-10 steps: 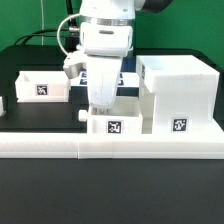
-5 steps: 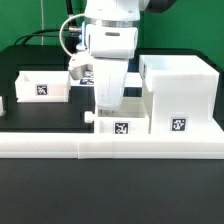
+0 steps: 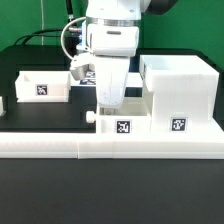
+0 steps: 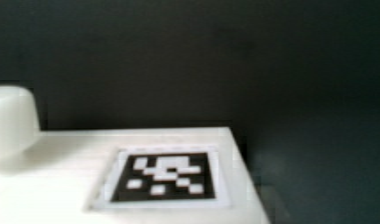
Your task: Assemble drawer
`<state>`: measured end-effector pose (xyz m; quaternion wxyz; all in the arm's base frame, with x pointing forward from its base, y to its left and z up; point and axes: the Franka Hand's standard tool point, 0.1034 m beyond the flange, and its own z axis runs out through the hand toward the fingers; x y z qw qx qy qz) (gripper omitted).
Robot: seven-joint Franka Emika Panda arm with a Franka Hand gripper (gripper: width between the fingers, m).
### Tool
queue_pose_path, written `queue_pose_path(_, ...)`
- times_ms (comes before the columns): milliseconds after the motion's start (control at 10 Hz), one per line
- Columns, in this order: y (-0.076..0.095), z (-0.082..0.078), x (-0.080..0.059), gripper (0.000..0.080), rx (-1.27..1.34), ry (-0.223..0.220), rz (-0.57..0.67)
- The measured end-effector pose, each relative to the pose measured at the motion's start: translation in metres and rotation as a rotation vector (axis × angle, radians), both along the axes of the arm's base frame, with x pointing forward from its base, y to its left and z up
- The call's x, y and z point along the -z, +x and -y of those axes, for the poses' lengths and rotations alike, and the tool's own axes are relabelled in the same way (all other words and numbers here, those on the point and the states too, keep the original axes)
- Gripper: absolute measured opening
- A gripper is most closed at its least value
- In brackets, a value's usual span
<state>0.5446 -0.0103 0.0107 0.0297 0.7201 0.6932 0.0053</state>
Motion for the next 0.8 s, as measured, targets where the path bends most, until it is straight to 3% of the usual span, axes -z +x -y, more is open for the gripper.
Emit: queue_pose_path(800,-0.0015,-0.0006,0.0001,0.0042,0.055,-0.001,-0.026)
